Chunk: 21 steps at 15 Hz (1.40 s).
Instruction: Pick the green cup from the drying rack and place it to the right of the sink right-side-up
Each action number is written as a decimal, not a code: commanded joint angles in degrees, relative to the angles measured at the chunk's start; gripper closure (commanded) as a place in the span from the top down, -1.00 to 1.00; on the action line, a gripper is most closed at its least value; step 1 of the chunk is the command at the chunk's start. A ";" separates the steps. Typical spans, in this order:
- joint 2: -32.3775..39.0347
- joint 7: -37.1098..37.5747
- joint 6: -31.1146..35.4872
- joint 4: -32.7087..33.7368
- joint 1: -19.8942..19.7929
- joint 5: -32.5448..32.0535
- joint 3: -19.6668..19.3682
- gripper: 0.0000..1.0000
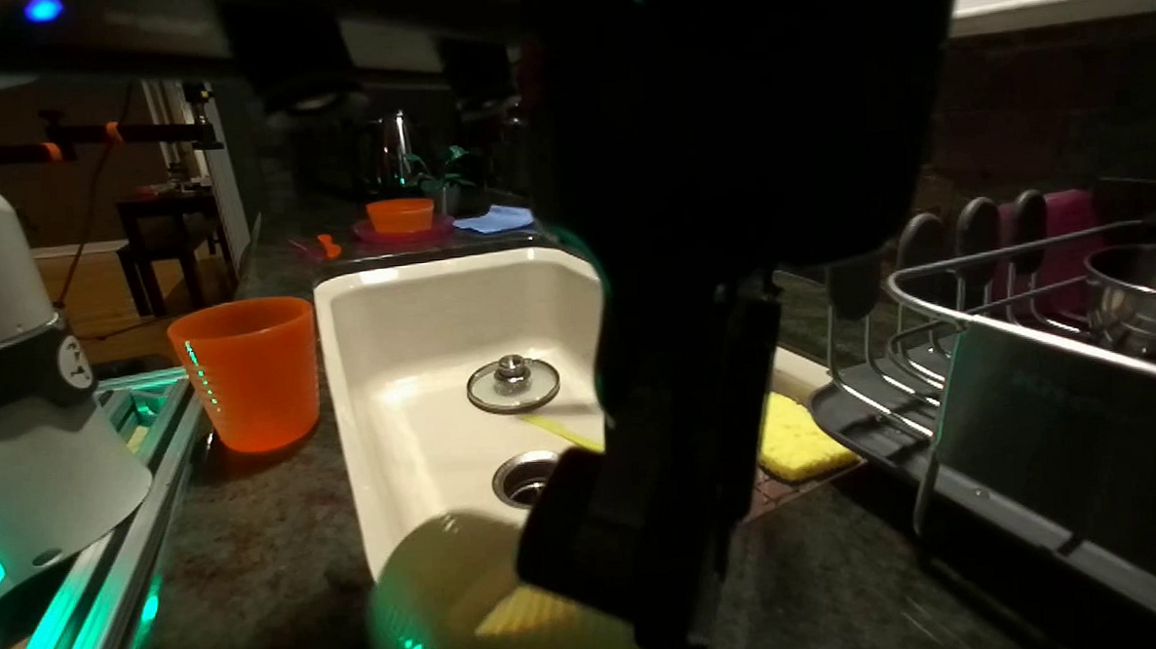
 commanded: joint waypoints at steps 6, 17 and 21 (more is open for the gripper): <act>-0.60 2.24 1.69 -0.62 -0.09 0.33 0.19 -0.99; -12.42 42.77 10.72 -5.34 -4.00 -41.68 13.75 -0.99; -14.19 61.11 12.16 -6.20 -7.64 -58.82 17.44 -0.99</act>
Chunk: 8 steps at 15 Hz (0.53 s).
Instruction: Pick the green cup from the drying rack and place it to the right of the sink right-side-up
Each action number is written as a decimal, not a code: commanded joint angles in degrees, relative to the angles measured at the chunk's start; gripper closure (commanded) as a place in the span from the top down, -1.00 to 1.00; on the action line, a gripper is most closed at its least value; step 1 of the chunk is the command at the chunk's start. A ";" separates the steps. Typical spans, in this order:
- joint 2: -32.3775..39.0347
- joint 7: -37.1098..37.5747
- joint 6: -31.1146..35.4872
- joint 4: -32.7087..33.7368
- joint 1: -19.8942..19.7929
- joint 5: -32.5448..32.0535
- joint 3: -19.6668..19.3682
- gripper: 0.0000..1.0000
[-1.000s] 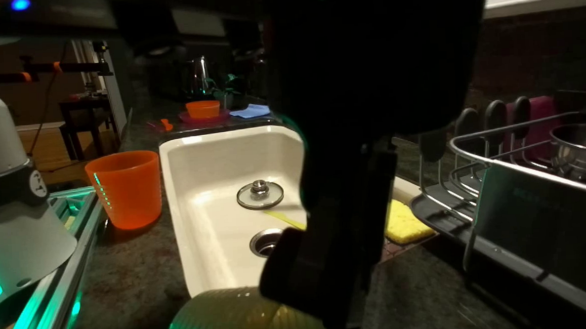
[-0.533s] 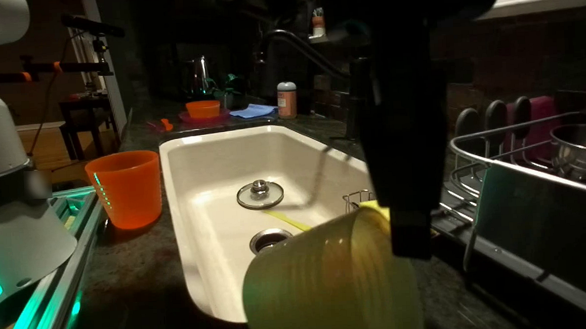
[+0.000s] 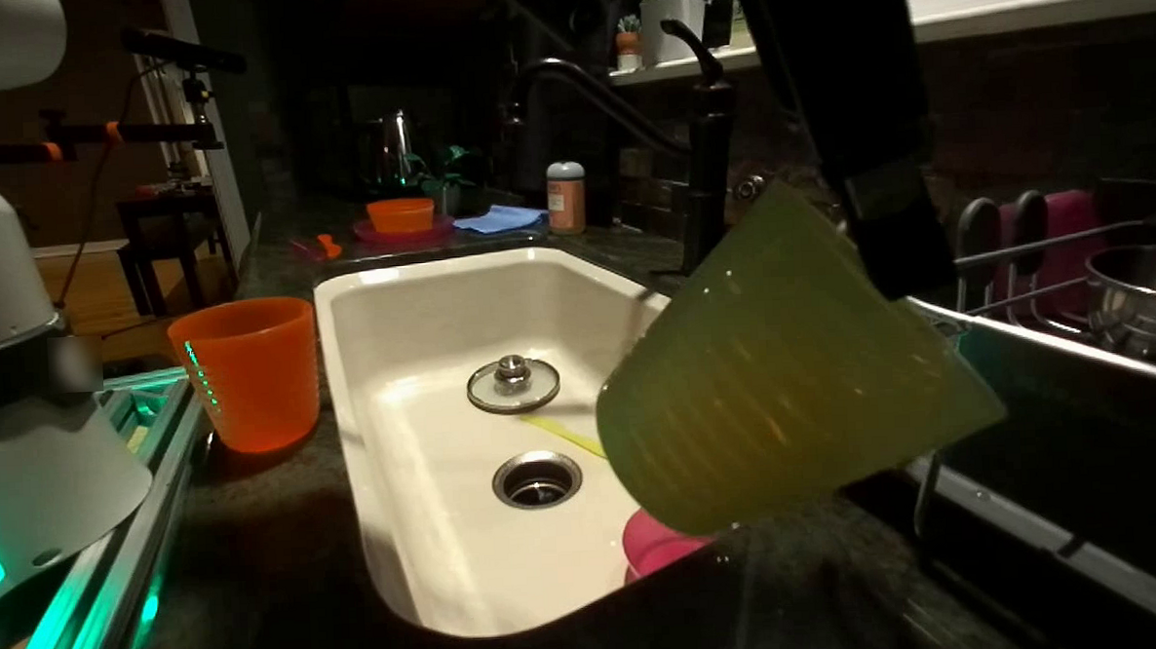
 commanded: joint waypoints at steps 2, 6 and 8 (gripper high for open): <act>-2.56 20.38 3.33 -2.97 -4.98 -17.15 3.78 -0.99; -1.38 33.98 3.14 -3.92 -0.93 -24.78 -0.72 -0.99; -0.42 37.84 4.54 -3.96 -3.17 -26.86 0.37 -0.99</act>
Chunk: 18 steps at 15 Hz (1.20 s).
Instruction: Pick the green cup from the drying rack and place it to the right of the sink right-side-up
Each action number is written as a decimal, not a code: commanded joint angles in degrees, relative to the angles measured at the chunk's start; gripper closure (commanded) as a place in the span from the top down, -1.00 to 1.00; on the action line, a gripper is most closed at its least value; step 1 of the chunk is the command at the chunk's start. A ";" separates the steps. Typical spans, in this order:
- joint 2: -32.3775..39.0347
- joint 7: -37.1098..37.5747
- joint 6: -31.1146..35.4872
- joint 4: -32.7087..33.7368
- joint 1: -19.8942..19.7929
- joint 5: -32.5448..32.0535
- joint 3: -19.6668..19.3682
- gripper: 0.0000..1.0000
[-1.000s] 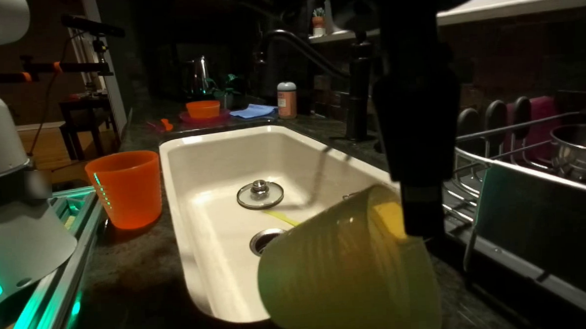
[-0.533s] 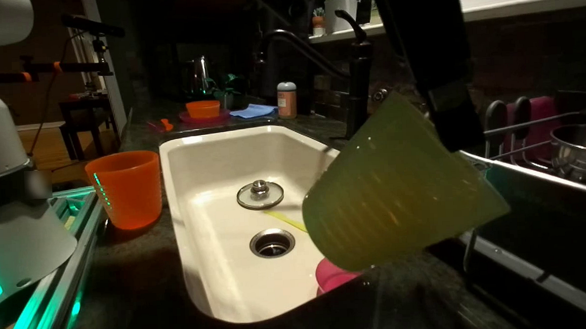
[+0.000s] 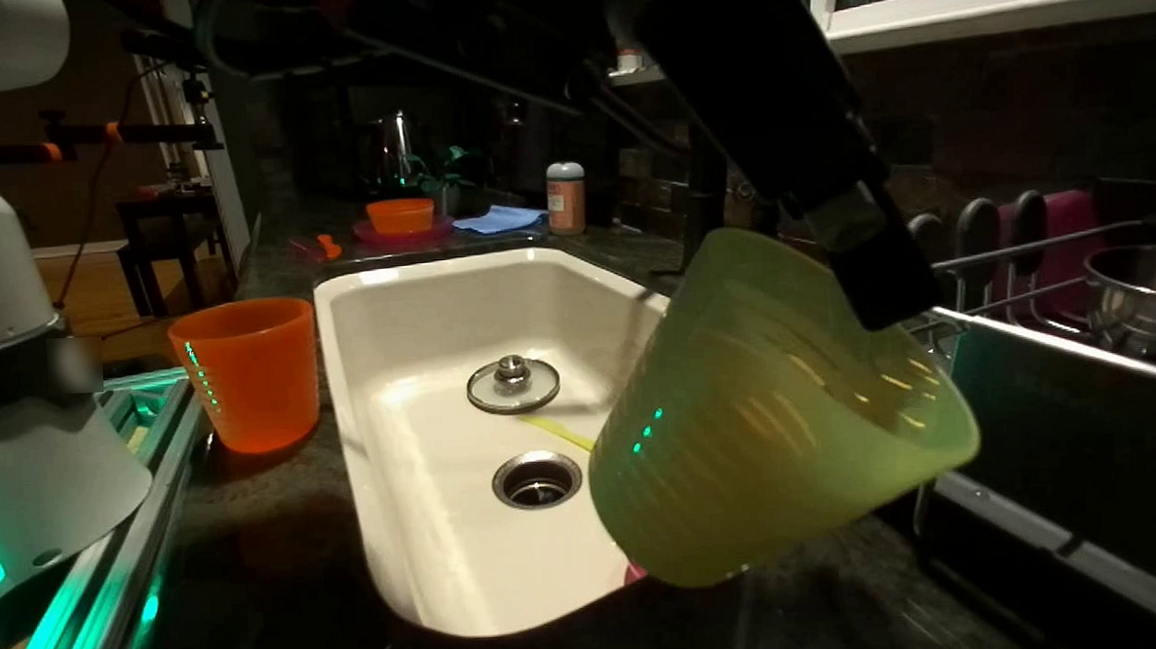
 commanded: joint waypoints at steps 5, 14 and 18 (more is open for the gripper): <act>2.24 18.21 3.78 0.06 -2.36 -14.98 -0.32 -0.99; 7.80 36.06 2.40 2.38 -1.95 -28.90 -0.52 -0.99; 10.32 39.92 1.81 3.61 -1.68 -32.18 -0.27 -0.99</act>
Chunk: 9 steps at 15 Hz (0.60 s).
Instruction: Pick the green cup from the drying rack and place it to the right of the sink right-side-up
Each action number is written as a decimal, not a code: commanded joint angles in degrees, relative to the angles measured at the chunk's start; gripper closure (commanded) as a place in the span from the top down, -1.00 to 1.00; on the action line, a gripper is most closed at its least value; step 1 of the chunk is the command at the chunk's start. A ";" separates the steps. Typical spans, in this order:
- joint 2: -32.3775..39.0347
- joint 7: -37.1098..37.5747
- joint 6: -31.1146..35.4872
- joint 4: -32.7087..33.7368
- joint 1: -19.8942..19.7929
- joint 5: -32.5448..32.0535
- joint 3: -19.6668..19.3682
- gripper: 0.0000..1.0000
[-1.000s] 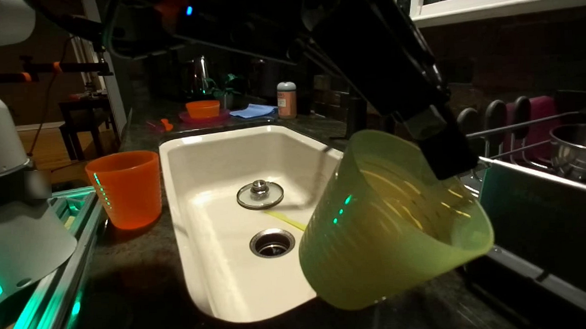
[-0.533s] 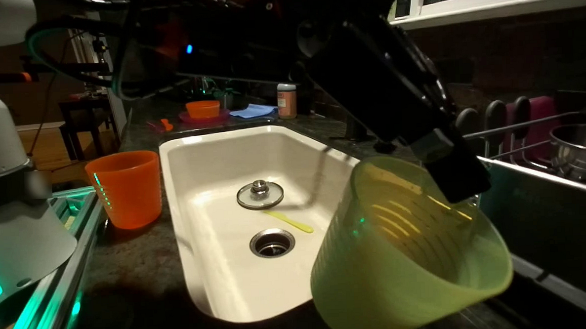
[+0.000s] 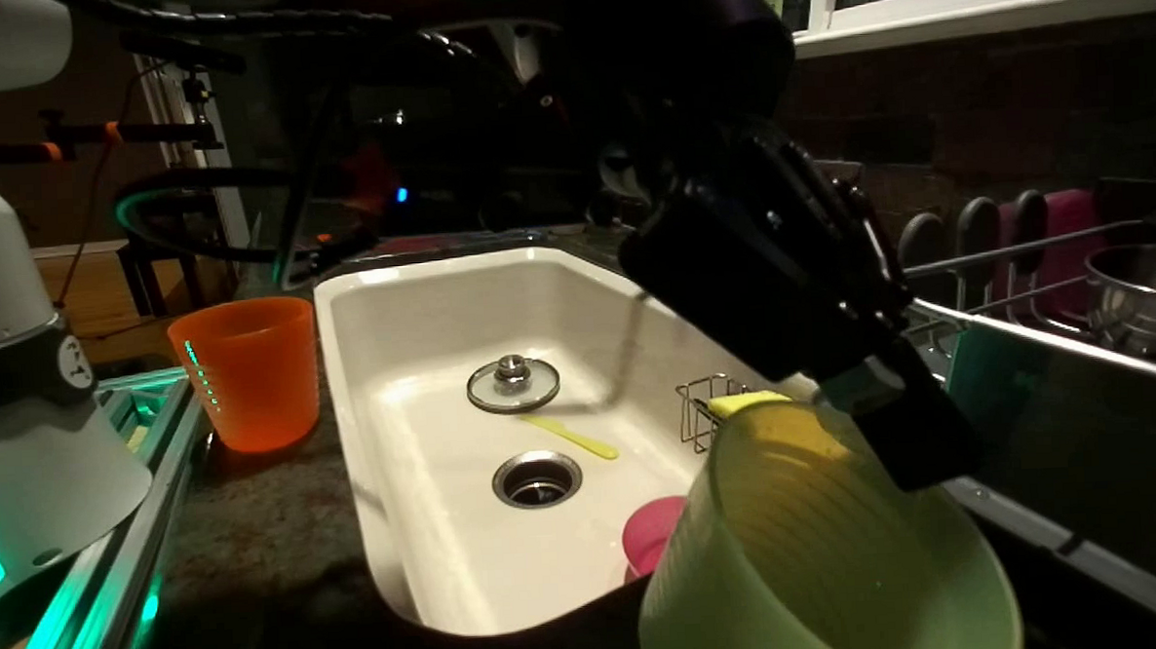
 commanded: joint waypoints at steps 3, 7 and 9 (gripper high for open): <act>3.87 6.23 -0.85 2.27 0.28 -5.43 0.25 -0.99; 5.01 8.30 -1.80 3.12 0.51 -7.62 0.59 -0.99; 5.51 9.04 -2.19 3.45 0.62 -8.57 0.68 -0.99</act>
